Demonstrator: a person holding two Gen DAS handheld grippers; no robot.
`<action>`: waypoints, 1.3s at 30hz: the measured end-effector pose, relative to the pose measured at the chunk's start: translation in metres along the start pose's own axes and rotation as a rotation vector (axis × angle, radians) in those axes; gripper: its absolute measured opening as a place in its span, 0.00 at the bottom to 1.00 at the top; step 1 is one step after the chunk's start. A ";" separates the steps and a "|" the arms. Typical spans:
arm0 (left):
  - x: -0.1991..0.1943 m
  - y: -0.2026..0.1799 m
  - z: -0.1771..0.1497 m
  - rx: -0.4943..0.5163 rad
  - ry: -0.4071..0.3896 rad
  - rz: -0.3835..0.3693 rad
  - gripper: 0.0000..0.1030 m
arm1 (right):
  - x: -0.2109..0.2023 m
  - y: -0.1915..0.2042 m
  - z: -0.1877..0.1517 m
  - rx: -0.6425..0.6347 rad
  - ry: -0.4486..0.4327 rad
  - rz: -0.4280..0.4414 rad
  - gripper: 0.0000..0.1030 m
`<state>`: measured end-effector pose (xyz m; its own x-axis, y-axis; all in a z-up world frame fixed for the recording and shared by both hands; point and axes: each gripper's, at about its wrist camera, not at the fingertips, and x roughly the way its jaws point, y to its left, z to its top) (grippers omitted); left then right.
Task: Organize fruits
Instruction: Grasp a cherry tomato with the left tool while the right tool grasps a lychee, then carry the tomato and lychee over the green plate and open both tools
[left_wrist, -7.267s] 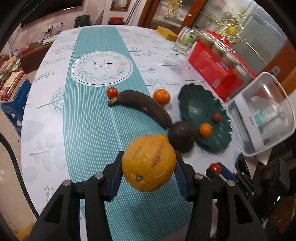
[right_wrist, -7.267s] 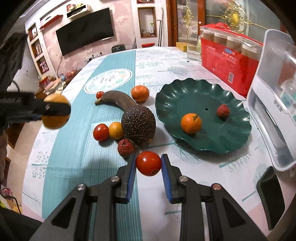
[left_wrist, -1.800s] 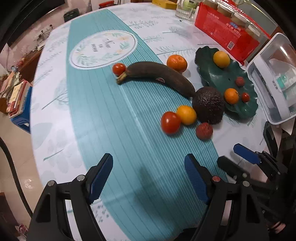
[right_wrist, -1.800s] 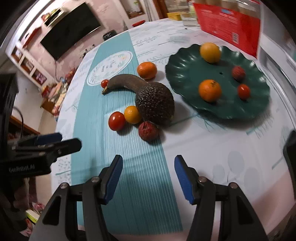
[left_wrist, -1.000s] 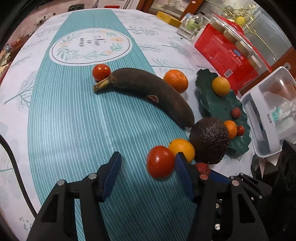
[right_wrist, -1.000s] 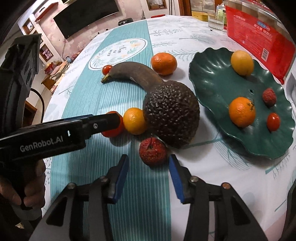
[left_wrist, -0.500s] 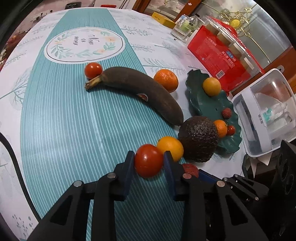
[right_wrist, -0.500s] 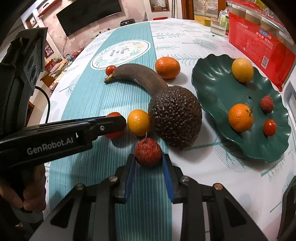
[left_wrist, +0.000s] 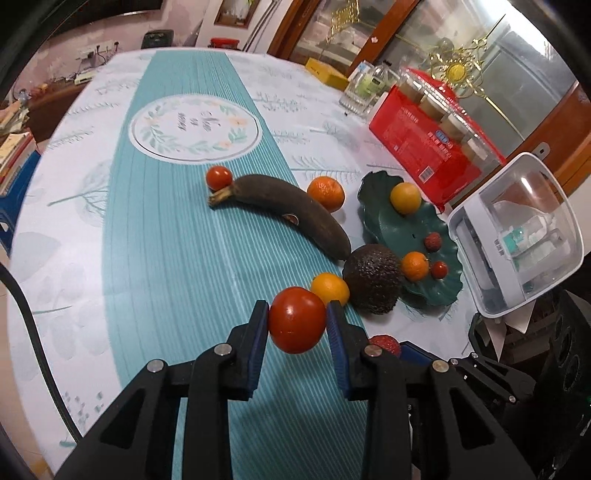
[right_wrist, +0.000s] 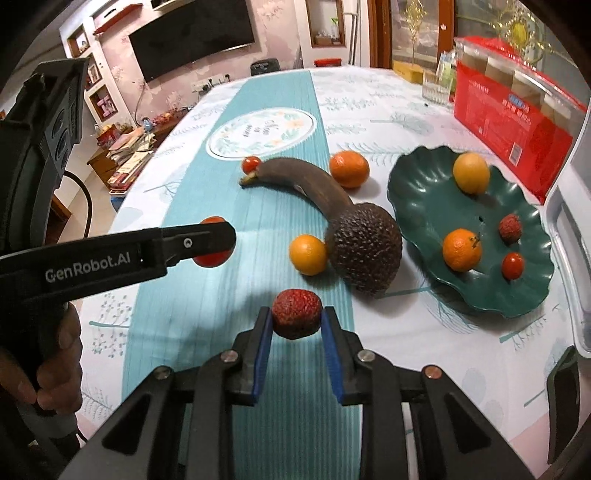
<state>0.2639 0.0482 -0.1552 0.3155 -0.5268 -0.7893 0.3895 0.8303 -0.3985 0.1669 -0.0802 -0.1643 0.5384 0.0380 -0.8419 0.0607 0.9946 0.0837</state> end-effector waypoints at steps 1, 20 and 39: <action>-0.005 0.000 -0.002 0.001 -0.006 -0.001 0.29 | -0.004 0.003 -0.001 -0.004 -0.007 0.001 0.26; -0.058 -0.030 -0.049 -0.013 -0.051 0.054 0.29 | -0.039 0.003 -0.020 -0.073 -0.059 0.068 0.26; -0.021 -0.139 -0.056 -0.116 -0.058 0.186 0.29 | -0.059 -0.099 -0.011 -0.250 -0.075 0.132 0.26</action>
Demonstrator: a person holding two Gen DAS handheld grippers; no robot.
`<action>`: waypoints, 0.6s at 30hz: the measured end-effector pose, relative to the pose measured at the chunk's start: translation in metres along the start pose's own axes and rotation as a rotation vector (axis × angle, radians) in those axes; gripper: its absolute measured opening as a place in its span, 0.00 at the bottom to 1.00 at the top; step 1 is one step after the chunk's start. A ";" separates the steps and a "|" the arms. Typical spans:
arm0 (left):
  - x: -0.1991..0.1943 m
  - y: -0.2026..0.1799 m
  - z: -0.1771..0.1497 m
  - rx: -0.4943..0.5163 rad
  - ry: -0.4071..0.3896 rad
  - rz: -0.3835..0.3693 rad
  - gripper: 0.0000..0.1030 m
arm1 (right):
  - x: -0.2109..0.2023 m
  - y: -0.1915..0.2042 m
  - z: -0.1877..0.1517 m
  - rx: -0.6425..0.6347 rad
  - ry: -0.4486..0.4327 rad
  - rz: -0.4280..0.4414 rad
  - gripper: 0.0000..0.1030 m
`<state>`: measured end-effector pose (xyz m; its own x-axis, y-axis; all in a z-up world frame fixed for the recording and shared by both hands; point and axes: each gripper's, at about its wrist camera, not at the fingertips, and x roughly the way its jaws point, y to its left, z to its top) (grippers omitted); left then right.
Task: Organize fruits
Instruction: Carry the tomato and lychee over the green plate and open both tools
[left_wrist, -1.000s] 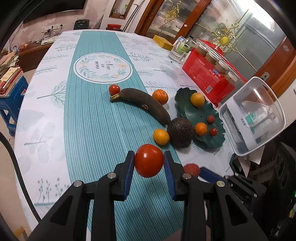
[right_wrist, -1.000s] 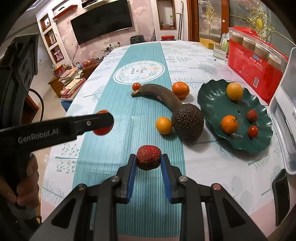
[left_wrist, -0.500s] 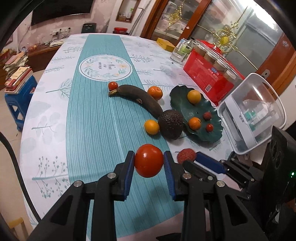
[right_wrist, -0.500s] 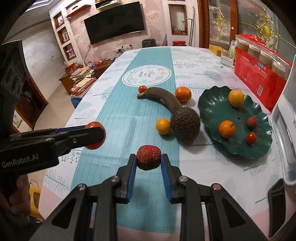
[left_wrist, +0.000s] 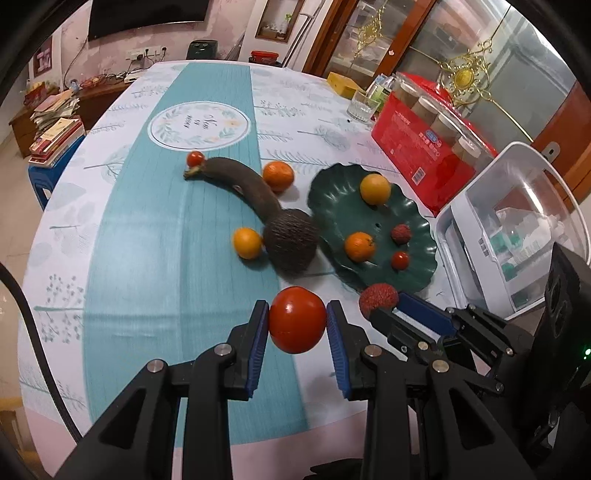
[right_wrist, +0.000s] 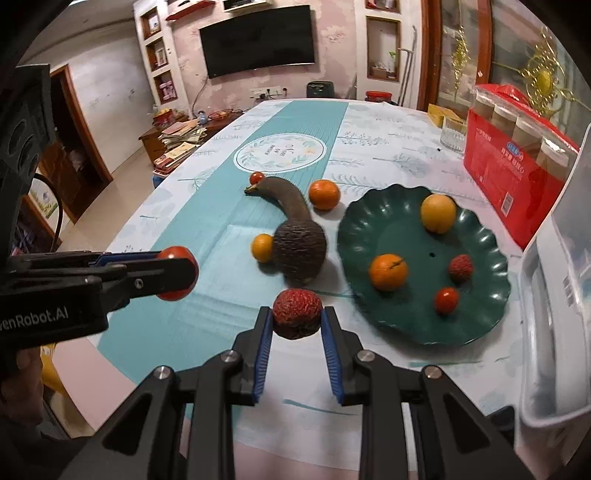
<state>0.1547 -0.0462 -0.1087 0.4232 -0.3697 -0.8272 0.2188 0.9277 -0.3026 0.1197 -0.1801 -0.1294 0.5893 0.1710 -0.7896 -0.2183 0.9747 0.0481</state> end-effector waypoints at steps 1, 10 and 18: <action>0.003 -0.006 -0.001 0.002 0.006 0.004 0.29 | -0.001 -0.005 -0.001 -0.008 -0.002 0.004 0.26; 0.029 -0.058 0.003 0.023 0.044 0.024 0.29 | -0.008 -0.043 -0.007 -0.083 -0.025 0.002 0.26; 0.061 -0.091 0.025 0.055 0.084 0.024 0.29 | -0.004 -0.088 -0.003 -0.056 -0.037 -0.036 0.26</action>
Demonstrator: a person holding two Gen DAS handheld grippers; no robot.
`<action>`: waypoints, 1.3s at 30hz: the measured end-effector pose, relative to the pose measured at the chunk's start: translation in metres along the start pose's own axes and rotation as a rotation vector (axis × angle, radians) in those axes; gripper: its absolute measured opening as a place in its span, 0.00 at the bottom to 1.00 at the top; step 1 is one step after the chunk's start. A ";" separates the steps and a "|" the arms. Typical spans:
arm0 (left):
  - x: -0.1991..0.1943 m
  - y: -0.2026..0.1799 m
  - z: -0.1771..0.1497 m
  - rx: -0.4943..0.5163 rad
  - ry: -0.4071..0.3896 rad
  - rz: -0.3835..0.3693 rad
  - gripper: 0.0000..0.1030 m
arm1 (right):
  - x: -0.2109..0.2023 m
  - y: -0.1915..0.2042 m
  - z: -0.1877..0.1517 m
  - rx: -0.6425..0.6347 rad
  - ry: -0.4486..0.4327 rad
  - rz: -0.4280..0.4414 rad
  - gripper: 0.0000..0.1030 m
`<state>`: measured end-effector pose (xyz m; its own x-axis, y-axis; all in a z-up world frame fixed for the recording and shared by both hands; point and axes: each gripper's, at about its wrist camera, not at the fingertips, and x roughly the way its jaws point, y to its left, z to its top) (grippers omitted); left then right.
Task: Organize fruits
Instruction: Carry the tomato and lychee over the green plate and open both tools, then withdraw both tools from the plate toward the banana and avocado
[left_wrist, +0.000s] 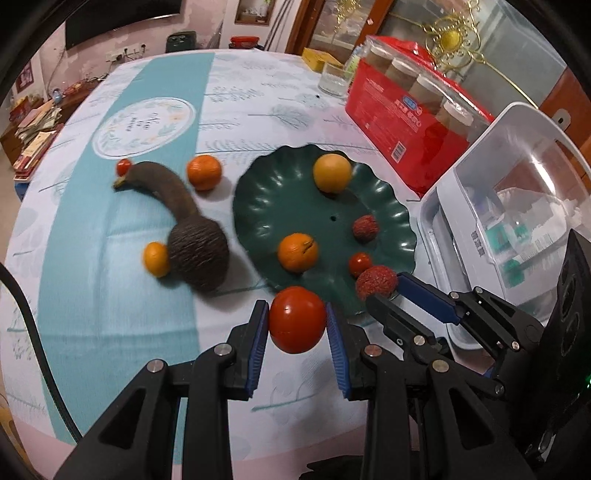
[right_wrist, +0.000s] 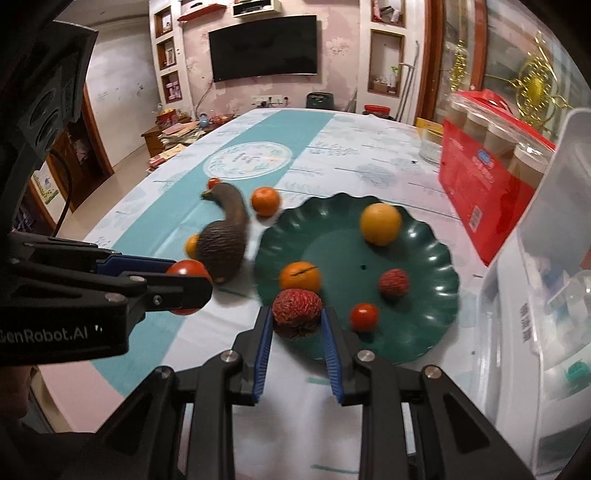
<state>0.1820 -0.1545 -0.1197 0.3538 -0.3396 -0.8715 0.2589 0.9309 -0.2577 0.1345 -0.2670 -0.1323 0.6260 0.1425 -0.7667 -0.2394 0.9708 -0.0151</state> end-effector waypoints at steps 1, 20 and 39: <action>0.007 -0.003 0.004 0.002 0.012 -0.004 0.29 | 0.003 -0.006 0.000 -0.003 0.006 -0.008 0.26; 0.090 -0.020 0.020 -0.011 0.184 -0.037 0.34 | 0.055 -0.065 -0.006 0.057 0.028 -0.061 0.28; 0.072 -0.017 0.021 -0.019 0.133 -0.016 0.62 | 0.054 -0.074 -0.009 0.116 0.062 -0.064 0.59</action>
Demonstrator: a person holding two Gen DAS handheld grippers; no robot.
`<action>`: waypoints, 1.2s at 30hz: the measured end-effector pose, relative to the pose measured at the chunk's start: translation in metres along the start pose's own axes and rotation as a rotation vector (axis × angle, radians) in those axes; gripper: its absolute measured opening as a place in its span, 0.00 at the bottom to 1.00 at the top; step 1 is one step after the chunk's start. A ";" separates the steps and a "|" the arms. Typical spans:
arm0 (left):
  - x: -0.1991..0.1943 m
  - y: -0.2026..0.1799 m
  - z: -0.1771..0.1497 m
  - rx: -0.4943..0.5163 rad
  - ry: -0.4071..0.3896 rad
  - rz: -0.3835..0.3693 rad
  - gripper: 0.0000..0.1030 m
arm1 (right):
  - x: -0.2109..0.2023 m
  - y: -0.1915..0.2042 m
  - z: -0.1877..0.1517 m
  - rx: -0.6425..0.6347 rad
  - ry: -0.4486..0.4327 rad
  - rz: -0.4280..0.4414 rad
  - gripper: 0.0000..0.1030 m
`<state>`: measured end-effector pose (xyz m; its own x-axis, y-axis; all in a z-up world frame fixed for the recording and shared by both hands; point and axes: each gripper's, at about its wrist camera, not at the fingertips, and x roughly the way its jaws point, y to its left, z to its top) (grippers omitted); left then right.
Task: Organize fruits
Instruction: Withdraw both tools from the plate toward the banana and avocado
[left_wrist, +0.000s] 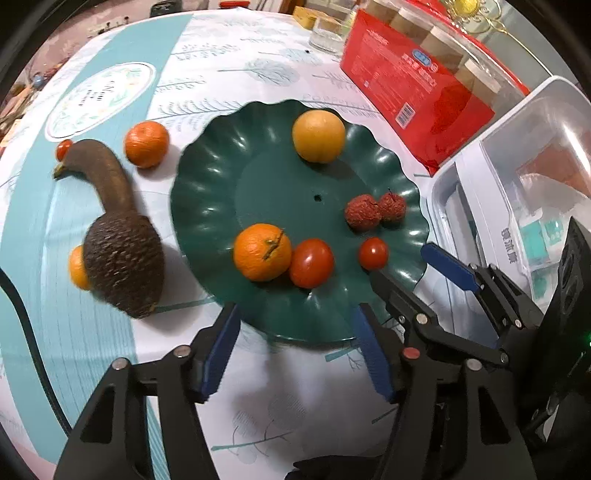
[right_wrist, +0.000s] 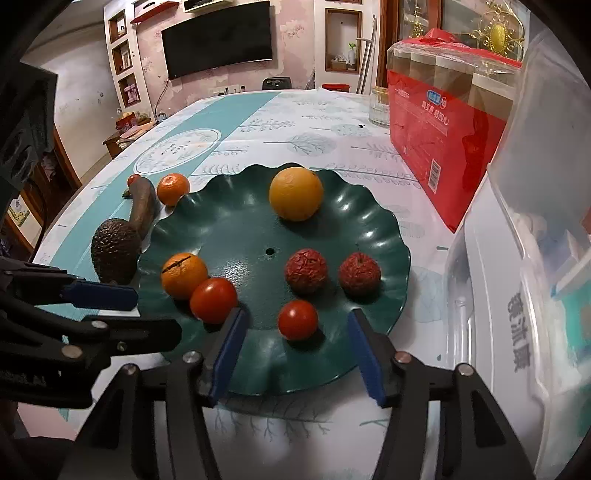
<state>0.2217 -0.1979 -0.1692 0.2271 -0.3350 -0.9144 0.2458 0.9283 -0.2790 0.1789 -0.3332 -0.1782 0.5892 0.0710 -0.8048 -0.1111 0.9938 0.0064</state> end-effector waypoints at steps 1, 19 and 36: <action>-0.003 0.001 -0.001 -0.008 -0.004 0.003 0.62 | 0.000 -0.001 0.000 0.014 0.011 0.010 0.59; -0.079 0.054 -0.062 -0.231 -0.183 0.020 0.73 | -0.048 0.025 -0.019 0.027 0.026 0.041 0.63; -0.114 0.138 -0.095 -0.372 -0.285 0.096 0.79 | -0.062 0.090 -0.038 -0.003 0.106 0.006 0.63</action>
<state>0.1398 -0.0159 -0.1313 0.4943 -0.2278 -0.8389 -0.1309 0.9345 -0.3309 0.1019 -0.2516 -0.1501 0.5006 0.0674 -0.8630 -0.1164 0.9931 0.0100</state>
